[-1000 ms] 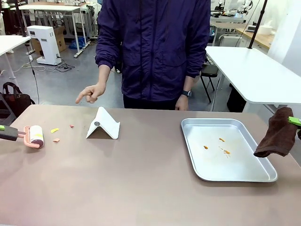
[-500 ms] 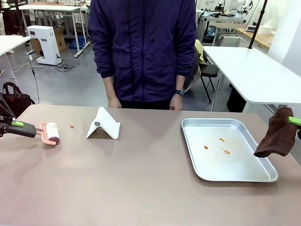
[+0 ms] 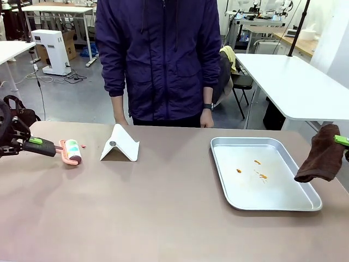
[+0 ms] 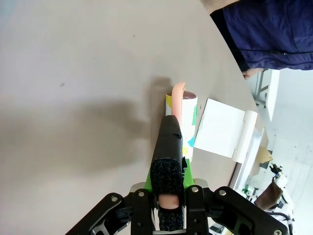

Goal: Clean the surface of the table.
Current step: If a person points to the right, clean the right side of the table with your right hand, and if they point to the left, clean the left side with your left hand.

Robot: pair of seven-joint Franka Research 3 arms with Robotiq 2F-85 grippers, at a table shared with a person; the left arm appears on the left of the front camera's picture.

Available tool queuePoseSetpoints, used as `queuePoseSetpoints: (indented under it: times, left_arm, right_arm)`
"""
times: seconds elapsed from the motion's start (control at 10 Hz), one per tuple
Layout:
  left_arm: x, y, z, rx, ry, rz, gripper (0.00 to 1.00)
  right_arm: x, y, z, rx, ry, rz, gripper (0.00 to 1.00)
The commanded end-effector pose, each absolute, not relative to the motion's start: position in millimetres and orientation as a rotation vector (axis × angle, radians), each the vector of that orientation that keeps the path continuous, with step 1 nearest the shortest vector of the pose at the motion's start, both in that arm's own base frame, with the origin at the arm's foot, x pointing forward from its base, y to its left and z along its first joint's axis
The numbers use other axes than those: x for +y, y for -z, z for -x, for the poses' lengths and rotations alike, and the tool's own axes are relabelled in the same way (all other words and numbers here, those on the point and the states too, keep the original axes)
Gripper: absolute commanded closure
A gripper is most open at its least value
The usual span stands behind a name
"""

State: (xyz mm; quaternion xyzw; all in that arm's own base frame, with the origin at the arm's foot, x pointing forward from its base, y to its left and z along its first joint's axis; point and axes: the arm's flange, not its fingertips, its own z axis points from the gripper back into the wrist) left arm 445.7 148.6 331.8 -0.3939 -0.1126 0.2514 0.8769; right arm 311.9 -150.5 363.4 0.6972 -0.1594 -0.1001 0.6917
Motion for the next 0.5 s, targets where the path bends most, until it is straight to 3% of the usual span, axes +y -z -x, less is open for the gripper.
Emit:
queuePoseSetpoints:
  times: [0.0, 0.4]
  left_arm:
    - [125.2, -295.9, -449.7, -0.134, -0.509, 0.739, 0.78]
    - [105.7, -293.6, -472.0, -0.105, -0.486, 0.746, 0.78]
  right_arm:
    - [-149.7, -371.1, -313.2, -0.351, 0.247, -1.565, 1.00]
    - [-149.7, -371.1, -313.2, -0.351, 0.247, -1.565, 1.00]
